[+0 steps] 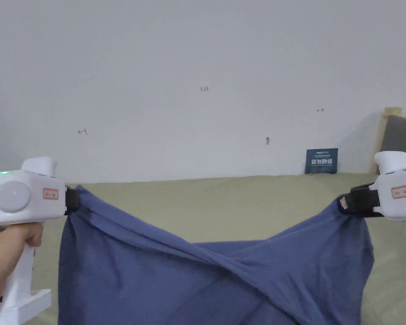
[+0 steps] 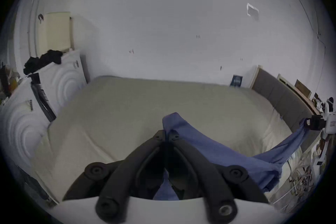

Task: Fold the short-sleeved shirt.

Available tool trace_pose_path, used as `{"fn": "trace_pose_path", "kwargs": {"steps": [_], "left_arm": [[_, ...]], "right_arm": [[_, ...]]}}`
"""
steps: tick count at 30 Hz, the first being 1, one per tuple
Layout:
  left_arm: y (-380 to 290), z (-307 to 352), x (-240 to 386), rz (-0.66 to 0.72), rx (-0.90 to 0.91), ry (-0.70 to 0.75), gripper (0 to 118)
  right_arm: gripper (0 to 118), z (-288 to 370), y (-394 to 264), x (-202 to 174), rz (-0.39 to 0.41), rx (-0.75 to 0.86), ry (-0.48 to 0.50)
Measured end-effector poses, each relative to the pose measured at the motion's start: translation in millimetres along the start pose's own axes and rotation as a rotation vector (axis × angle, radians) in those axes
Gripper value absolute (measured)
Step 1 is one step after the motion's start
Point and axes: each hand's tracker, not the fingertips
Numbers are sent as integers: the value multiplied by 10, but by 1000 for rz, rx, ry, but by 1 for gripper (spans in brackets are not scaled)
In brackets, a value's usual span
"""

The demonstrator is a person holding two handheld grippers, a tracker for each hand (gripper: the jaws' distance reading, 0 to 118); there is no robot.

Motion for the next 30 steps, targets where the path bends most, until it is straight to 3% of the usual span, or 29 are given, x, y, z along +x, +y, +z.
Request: {"fn": "trace_pose_path", "kwargs": {"steps": [6,12,30], "left_arm": [[314,402,-210,45,75,24,0],[636,382,-164,74,107,5,0],[1822,-1103,137,1,193,111,0]], "right_arm": [[10,356,466,53,-14,69,-24],[10,346,872,73,-32,125,-37],[10,-1126,2380,263,54,170,-166]]}}
